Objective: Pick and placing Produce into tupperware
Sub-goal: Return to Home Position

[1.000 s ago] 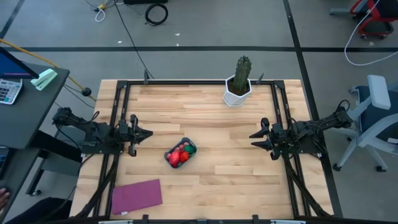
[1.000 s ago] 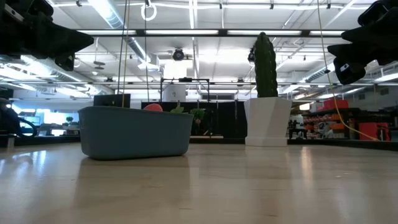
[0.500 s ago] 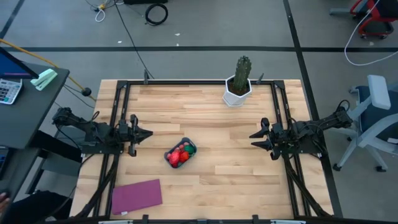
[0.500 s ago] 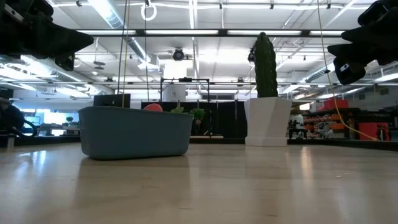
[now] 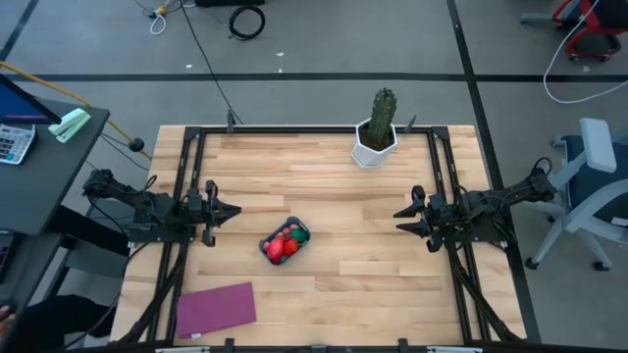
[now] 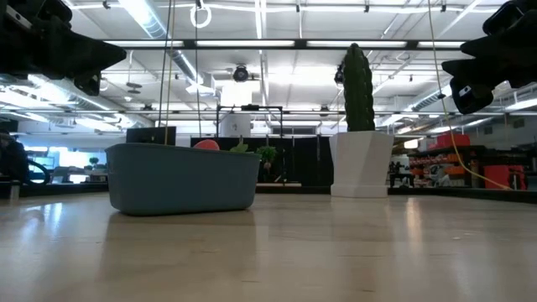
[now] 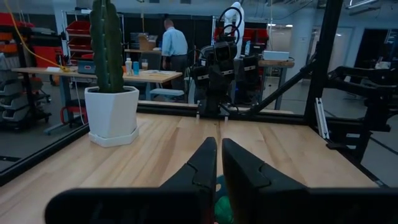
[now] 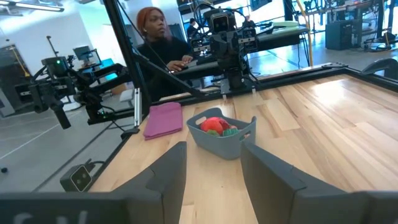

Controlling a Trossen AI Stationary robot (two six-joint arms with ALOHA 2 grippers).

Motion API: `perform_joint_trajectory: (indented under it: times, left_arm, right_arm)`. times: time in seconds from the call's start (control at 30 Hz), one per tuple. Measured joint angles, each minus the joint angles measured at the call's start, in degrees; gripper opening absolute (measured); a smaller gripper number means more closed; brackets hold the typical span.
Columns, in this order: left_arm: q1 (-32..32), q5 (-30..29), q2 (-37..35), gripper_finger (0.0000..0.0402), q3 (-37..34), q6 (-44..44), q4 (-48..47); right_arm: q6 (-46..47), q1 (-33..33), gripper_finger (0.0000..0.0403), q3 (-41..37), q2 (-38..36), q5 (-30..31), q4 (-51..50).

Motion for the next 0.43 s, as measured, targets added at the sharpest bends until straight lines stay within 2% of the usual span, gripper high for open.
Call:
perform_joint_trajectory:
  times: [0.43]
  left_arm:
    - [0.01,0.00,0.00,0.0040,0.00,0.01,0.00]
  right_arm:
    - [0.00,0.01,0.0160,0.00,0.00,0.00,0.00]
